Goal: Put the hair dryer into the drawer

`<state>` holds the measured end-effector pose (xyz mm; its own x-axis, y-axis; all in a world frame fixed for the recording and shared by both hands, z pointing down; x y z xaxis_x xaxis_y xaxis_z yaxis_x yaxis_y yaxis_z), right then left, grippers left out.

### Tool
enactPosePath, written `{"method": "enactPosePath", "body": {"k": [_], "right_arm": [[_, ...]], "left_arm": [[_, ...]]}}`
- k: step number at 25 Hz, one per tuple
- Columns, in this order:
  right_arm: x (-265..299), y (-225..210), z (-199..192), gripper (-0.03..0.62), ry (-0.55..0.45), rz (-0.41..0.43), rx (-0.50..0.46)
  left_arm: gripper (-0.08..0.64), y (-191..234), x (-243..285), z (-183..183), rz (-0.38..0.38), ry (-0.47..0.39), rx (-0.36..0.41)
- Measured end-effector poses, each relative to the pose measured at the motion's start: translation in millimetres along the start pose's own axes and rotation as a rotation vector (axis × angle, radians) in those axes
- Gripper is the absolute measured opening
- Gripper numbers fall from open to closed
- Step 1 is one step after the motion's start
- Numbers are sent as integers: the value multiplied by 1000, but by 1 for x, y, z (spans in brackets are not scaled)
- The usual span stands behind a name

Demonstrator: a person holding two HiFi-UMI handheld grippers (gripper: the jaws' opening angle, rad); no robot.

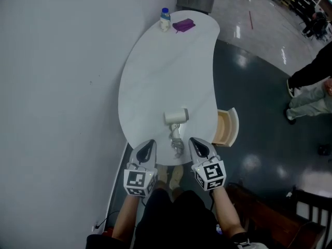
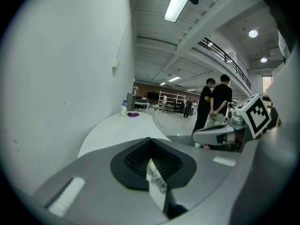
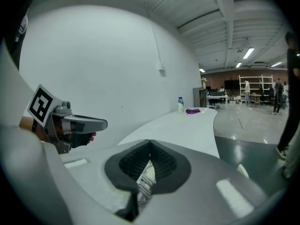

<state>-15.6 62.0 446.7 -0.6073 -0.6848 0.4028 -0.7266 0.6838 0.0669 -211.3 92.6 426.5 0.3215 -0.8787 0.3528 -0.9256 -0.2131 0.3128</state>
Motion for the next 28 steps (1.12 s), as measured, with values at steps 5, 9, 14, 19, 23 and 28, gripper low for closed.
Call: {"method": "enactPosePath", "body": {"k": [5, 9, 14, 19, 23, 28], "right_arm": [[26, 2, -20, 3, 47, 18, 17], [44, 9, -40, 3, 91, 36, 39], [59, 15, -63, 3, 145, 64, 54], [71, 18, -81, 16, 198, 72, 112], [83, 23, -88, 78, 225, 84, 115], [98, 26, -99, 200, 274, 106, 129]], "left_arm": [[8, 16, 19, -21, -5, 58, -28], [8, 27, 31, -36, -11, 99, -46], [8, 36, 44, -51, -13, 140, -72], [8, 40, 51, -60, -19, 171, -99], [8, 43, 53, -60, -18, 176, -102], [8, 47, 54, -66, -17, 192, -109]]}}
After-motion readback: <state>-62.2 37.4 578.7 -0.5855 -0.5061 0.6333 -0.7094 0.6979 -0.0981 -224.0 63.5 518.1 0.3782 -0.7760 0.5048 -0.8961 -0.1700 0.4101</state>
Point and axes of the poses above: the fingertips, and each gripper's own axes: x forward along the fingers, y to its left, z out of its top, the point moved 6 cm from there along -x, backward along the fingers, and after that the axes turned 13 degrees about -x, right-handed, at the moved point
